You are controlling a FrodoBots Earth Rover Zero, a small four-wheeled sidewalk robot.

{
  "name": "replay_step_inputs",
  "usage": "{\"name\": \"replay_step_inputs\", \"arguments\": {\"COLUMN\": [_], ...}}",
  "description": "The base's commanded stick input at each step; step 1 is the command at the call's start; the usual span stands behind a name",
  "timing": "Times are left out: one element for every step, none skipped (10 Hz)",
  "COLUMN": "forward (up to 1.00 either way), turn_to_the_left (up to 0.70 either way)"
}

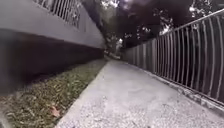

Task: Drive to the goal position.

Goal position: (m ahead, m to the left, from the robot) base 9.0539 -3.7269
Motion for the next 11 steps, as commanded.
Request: {"name": "replay_step_inputs", "arguments": {"forward": [0.5,0.5,0.5,0.5,0.5,0.5,0.5,0.5,0.5,0.5,0.5], "turn_to_the_left": [0.0,0.0,0.0,0.0,0.0,0.0,0.0,0.0,0.0,0.0,0.0]}}
